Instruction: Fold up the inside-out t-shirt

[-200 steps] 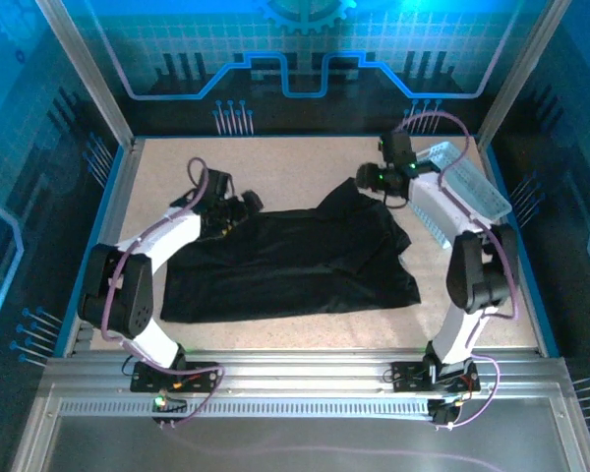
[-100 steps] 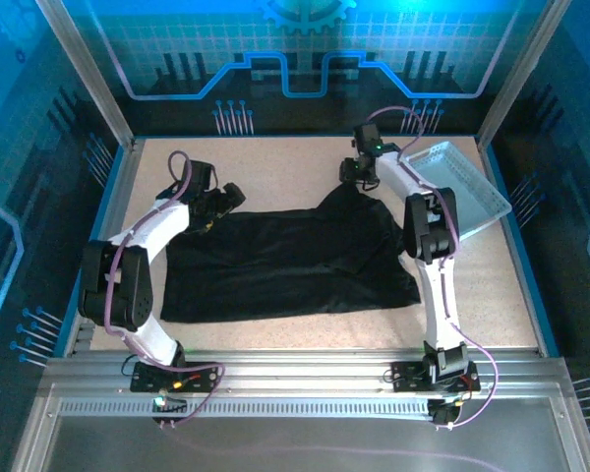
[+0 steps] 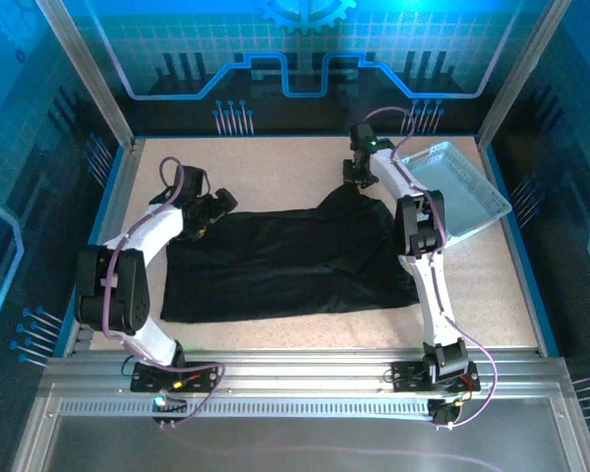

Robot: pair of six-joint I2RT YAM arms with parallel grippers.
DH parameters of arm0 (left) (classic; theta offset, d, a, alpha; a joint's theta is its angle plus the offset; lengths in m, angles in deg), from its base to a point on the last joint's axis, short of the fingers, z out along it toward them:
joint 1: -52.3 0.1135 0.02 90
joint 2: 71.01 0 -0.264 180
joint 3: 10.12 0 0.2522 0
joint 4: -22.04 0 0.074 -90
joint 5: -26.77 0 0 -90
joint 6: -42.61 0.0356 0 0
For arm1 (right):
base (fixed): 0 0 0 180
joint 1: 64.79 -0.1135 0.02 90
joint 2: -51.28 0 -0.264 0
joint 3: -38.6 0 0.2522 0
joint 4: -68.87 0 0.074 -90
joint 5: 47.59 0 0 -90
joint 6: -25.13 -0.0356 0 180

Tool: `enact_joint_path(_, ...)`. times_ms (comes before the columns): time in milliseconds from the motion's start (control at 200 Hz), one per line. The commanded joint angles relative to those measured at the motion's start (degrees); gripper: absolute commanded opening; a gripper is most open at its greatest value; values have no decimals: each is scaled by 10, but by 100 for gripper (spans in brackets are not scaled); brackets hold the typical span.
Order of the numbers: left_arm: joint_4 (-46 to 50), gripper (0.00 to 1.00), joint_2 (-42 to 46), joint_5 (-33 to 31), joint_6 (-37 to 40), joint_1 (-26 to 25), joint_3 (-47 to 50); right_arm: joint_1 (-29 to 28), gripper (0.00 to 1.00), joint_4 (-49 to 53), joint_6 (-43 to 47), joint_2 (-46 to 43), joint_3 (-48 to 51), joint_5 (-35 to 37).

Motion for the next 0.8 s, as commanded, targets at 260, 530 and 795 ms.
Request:
enact_joint_path(260, 87, 99, -9, -105, 31, 78, -50, 0, 12, -27, 1, -78, 80, -8)
enact_joint_path(530, 163, 91, -151, -141, 28, 97, -187, -5, 5, -34, 8, -100, 92, -15)
enact_joint_path(795, 173, 79, -207, -160, 39, 114, -224, -5, 2, -50, 7, -122, 119, -28)
